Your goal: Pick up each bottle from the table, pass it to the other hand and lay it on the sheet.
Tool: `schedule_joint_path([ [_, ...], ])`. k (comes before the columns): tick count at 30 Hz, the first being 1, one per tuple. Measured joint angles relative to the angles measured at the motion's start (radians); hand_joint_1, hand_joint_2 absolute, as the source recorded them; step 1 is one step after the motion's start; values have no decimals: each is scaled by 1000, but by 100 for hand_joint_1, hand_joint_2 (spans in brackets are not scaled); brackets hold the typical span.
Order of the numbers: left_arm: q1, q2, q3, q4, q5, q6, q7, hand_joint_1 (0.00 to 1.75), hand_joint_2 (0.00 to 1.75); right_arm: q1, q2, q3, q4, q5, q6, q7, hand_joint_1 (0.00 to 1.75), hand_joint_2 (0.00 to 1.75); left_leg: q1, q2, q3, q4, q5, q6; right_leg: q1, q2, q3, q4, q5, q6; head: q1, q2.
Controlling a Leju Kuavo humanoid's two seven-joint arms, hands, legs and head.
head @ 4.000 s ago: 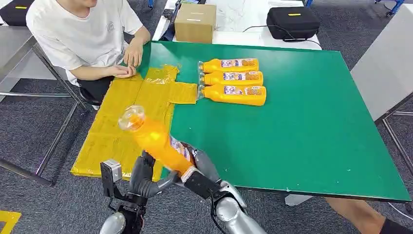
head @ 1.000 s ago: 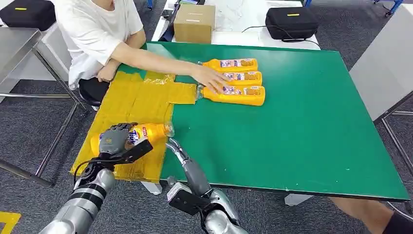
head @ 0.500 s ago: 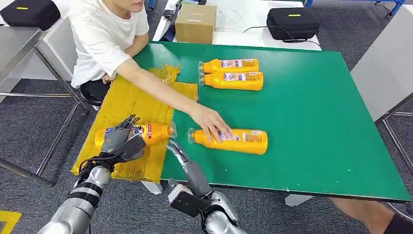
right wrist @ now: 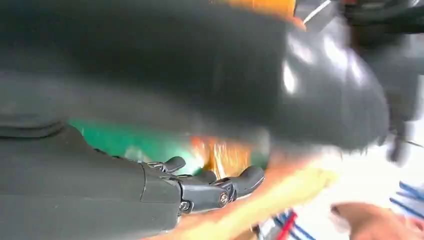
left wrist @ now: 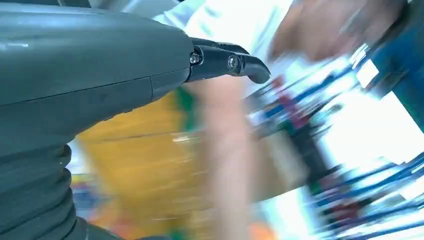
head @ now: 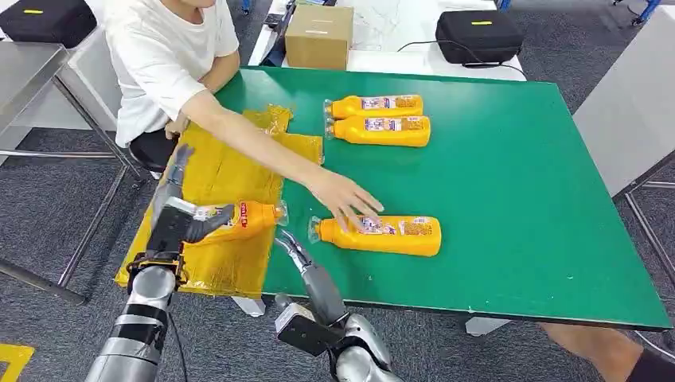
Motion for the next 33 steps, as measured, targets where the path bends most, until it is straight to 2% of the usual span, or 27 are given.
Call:
schedule_joint_path([
  [2,11,-30,16,-97,173,3,4,0,175,-1,-3,10,0,115,-139,43,0,175,0,0,0,0,0,0,0,0,0,0,0,0,0,0],
  [4,29,-48,30,-188,335,-16,21,0,175,0,-16,22,0,280,-255,146,0,175,0,1,0,0,0,0,0,0,0,0,0,0,-1,0],
  [6,58,-63,45,-275,432,-28,29,0,175,7,-37,24,-4,386,-301,223,0,175,0,0,0,0,0,0,0,0,0,0,0,0,0,0],
  [15,102,-85,69,-403,471,-47,31,0,175,12,-72,25,-14,442,-323,263,0,175,0,0,0,0,0,0,0,0,0,0,0,0,0,0],
  [21,202,-99,95,-517,574,-127,19,0,175,78,-153,-48,-125,756,-355,453,0,175,-1,0,0,0,-1,1,-1,0,0,-1,0,1,0,0],
  [24,260,-105,107,-567,564,-145,14,0,175,110,-212,-127,-190,848,-302,533,0,175,-2,0,-1,0,-2,2,-2,0,0,-2,-1,1,0,0],
  [28,303,-111,108,-597,533,-171,13,0,175,95,-275,-229,-193,846,-221,562,0,175,-3,0,-1,0,-2,3,-2,0,1,-3,-1,2,0,0],
  [33,311,-114,68,-598,510,-184,20,0,175,-10,-308,-323,-63,761,-191,520,0,175,-3,0,0,0,-1,5,-2,0,1,-3,1,2,0,0],
])
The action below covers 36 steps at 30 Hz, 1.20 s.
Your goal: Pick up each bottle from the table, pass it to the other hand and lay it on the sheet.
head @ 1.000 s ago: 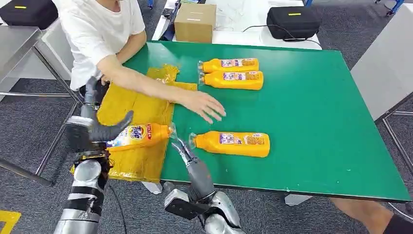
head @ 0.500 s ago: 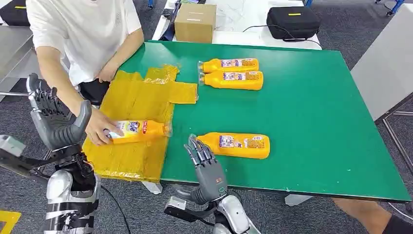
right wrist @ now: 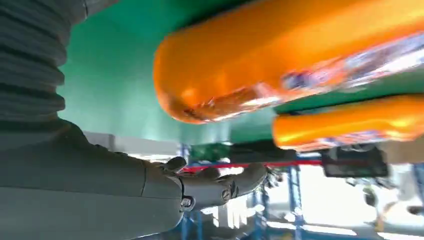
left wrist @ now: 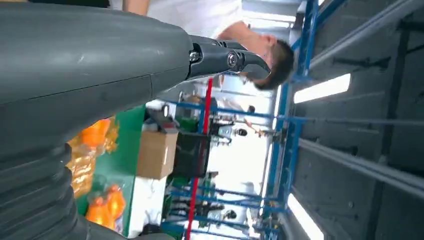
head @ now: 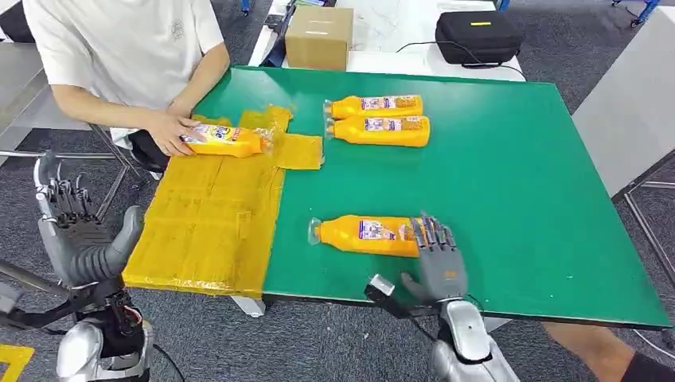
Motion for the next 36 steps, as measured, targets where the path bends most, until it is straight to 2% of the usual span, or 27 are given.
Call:
schedule_joint_path([
  [8,-12,0,-54,24,-6,14,3,0,175,-137,-2,-58,211,-81,5,-42,0,175,0,0,0,0,1,0,0,0,0,1,0,0,0,0],
  [17,-57,0,-82,88,8,4,8,0,175,-299,51,-49,404,-86,110,-84,0,175,0,0,0,0,1,0,0,0,0,1,0,0,0,0],
  [29,-96,0,-98,140,27,-8,12,0,175,-398,103,4,518,-65,174,-104,3,175,0,0,-1,0,1,-1,0,0,0,1,0,0,0,0],
  [30,-100,0,-100,144,29,-8,13,0,175,-405,108,9,524,-60,179,-105,154,175,0,0,-1,0,1,-1,0,0,0,1,0,0,0,0],
  [31,-103,0,-103,147,33,-8,13,0,175,-411,112,15,531,-60,191,-105,175,175,0,0,-1,0,1,-1,0,0,0,1,0,0,0,0],
  [36,-99,0,-105,147,34,-8,14,0,175,-460,125,54,567,-59,378,-31,175,175,0,1,0,0,1,-1,0,0,0,1,0,0,0,0],
])
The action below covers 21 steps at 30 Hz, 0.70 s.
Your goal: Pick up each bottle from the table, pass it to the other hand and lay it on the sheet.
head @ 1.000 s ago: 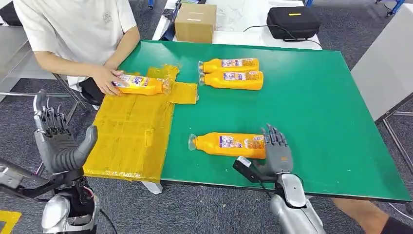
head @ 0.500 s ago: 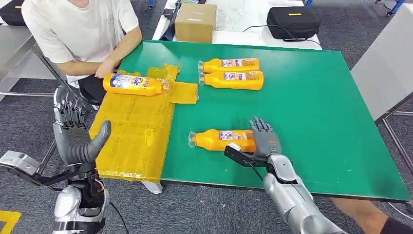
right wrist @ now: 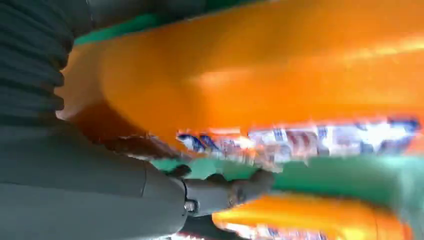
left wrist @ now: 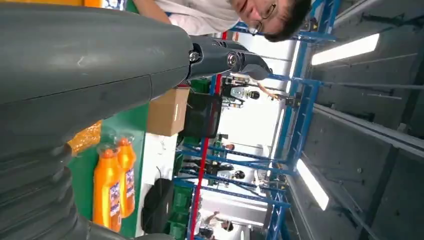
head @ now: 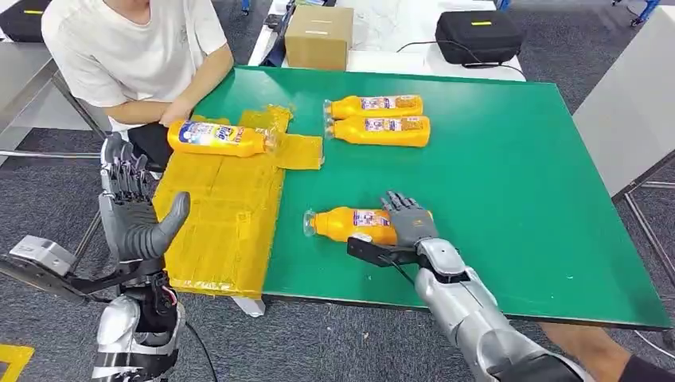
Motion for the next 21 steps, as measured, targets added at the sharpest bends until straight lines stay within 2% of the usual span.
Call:
schedule_joint_path([
  [15,23,0,16,-1,-20,2,-1,0,175,-80,9,53,68,-11,162,146,175,175,0,-1,3,0,0,0,0,-1,3,0,0,0,0,0],
  [17,28,0,21,-3,-20,1,-3,0,175,-73,10,51,68,-59,116,89,175,175,0,-1,3,0,0,0,0,-1,4,0,0,0,0,0],
  [20,39,0,26,-4,-19,3,2,0,175,-42,8,8,56,-247,10,-121,175,175,0,0,3,0,0,0,0,0,4,0,0,0,1,0],
  [21,41,0,26,-4,-23,9,11,0,175,-32,11,-7,47,-291,-11,-157,175,175,0,0,4,0,-1,0,0,0,4,0,0,0,0,0],
])
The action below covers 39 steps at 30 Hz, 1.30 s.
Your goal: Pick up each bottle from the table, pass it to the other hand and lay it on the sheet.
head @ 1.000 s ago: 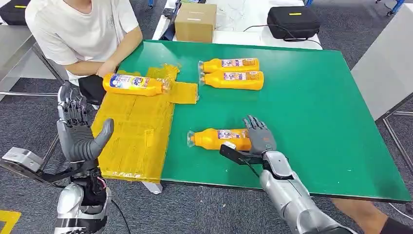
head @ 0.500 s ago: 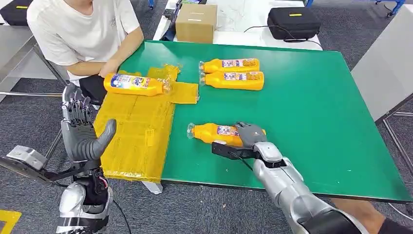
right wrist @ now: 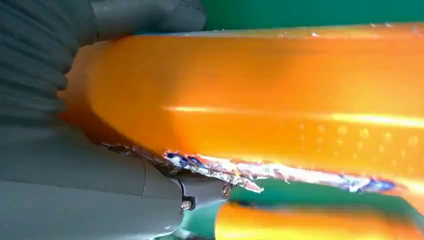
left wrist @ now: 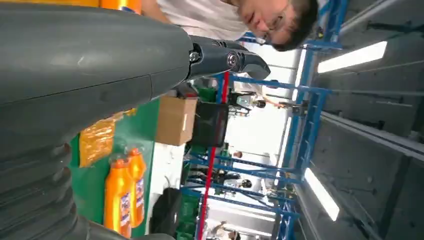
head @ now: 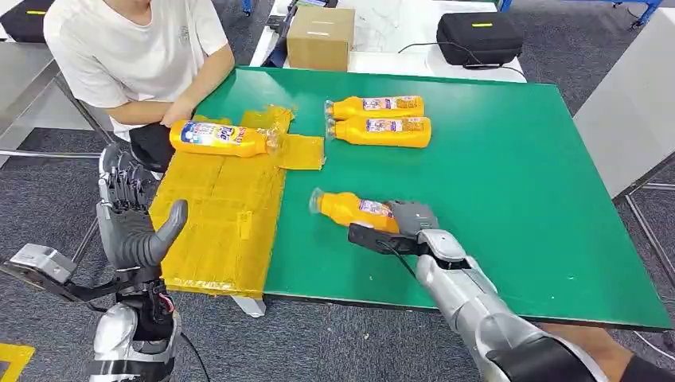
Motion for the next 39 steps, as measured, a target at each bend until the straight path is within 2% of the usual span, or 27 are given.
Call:
schedule_joint_path([
  [4,4,0,-17,38,-28,54,88,0,175,131,37,-68,-144,-232,-80,-205,175,175,0,-1,0,0,0,0,0,0,0,0,-1,0,0,0],
  [8,26,-3,-62,108,-13,30,124,0,175,242,73,-75,-342,-385,-112,-250,175,175,1,-1,-2,0,0,0,1,0,-2,0,-1,0,0,0],
  [13,46,-5,-124,168,-8,-36,143,0,175,310,95,-68,-509,-474,-104,-271,175,175,0,-1,-3,0,0,0,0,0,-3,0,-1,0,0,0],
  [21,67,-1,-190,174,-15,-133,146,0,175,311,106,21,-526,-463,3,-247,175,175,0,-1,-4,0,0,0,0,-1,-3,0,-1,0,0,0],
  [33,74,2,-208,166,-20,-139,146,0,175,305,111,68,-499,-464,22,-247,175,175,0,-1,-4,0,0,0,0,-1,-3,0,-1,0,0,0],
  [39,69,1,-233,158,-90,-112,143,0,175,294,139,138,-467,-397,62,-245,175,175,0,-1,-4,0,0,0,0,-1,-3,0,-1,0,0,0],
])
